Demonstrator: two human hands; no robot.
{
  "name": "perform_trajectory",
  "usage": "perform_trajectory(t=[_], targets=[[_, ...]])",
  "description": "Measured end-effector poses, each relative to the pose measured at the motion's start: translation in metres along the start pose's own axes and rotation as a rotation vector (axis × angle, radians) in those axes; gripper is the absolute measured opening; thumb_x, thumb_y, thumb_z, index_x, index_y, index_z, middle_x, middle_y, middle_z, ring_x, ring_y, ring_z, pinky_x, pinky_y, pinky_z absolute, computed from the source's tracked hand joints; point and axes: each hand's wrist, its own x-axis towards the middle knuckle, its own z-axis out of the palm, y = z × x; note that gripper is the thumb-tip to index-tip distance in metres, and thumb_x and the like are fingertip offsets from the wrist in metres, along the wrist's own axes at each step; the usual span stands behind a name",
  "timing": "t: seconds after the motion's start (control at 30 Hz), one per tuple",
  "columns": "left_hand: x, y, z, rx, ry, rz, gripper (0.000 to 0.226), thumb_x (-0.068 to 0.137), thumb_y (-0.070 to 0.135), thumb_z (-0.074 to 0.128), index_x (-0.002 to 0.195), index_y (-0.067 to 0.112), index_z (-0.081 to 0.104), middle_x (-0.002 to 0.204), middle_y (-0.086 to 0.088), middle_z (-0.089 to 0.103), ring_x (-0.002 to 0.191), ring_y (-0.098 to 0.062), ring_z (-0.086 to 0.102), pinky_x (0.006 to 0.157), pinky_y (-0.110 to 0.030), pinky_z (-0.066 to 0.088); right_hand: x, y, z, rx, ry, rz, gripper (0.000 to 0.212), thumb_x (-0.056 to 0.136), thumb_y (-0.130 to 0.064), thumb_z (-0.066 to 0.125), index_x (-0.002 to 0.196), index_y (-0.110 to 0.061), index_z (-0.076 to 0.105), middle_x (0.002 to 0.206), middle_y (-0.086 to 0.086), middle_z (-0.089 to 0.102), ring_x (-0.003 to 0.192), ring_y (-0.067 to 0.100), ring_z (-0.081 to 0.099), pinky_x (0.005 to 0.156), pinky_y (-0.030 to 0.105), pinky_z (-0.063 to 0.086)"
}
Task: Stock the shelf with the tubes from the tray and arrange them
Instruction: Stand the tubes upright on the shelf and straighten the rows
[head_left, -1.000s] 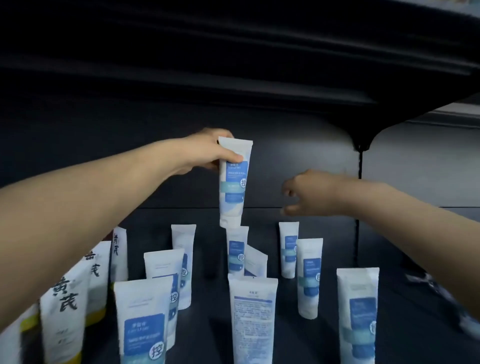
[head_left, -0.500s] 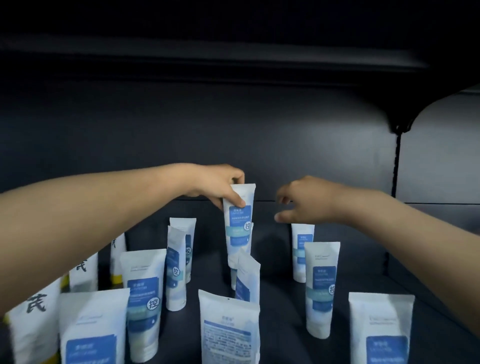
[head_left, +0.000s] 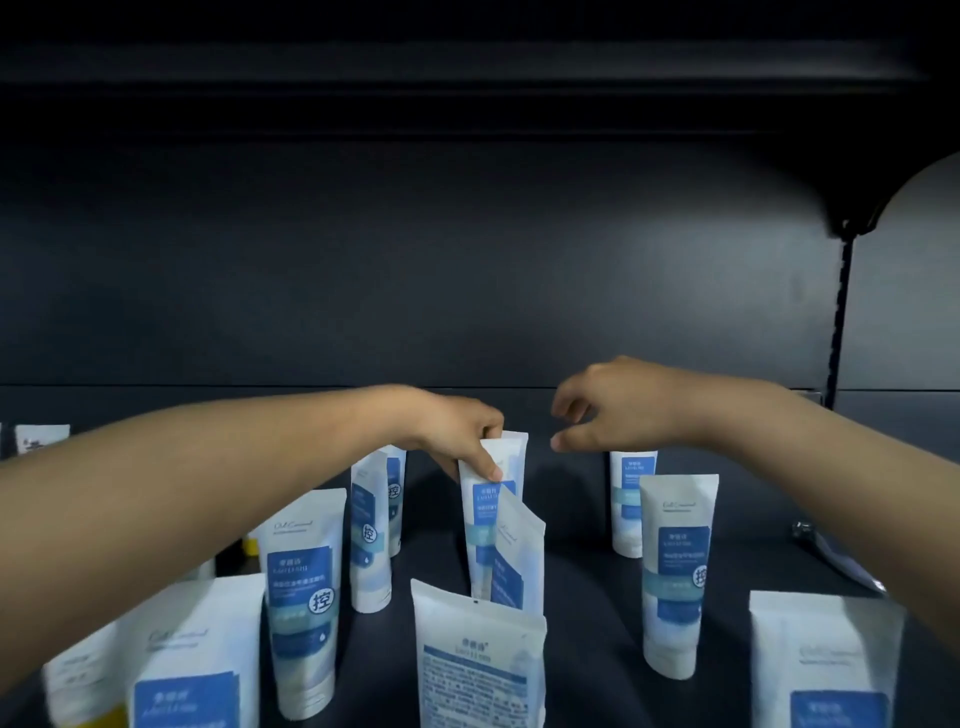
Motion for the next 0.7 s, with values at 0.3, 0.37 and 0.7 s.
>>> perform_trajectory(t=[0.3, 0.37, 0.7], targets=[[-0.001, -0.003, 0.0, 0.007, -0.051, -0.013, 0.017, 0.087, 0.012, 0.063, 0.081, 0.016, 0.048, 0.087, 0.001, 0.058, 0.09, -0.019, 0.062, 0.064, -0.015, 0.055, 0.004, -0.001, 0.004, -0.018, -0.043, 0.022, 0.047, 0.086, -0.047, 0.056, 0.121, -0.016, 0.057, 0.122, 0.0, 0.062, 0.11, 0.02, 0.057, 0.097, 0.034, 0.047], [-0.003, -0.001, -0.002, 0.027, -0.049, -0.006, 0.014, 0.087, 0.012, 0.063, 0.083, 0.015, 0.05, 0.087, 0.001, 0.058, 0.089, -0.019, 0.061, 0.068, -0.017, 0.055, 0.003, -0.002, 0.001, -0.019, -0.038, 0.03, 0.046, 0.086, -0.047, 0.056, 0.121, -0.016, 0.058, 0.121, 0.001, 0.062, 0.11, 0.02, 0.057, 0.096, 0.033, 0.047], [-0.048, 0.028, -0.041, 0.349, 0.107, 0.031, 0.011, 0.089, 0.02, 0.059, 0.084, 0.012, 0.054, 0.078, 0.0, 0.063, 0.068, -0.009, 0.06, 0.065, -0.021, 0.049, -0.005, -0.016, -0.022, -0.049, -0.029, 0.089, 0.044, 0.087, -0.045, 0.057, 0.117, -0.013, 0.06, 0.119, 0.003, 0.064, 0.108, 0.025, 0.058, 0.095, 0.035, 0.048]])
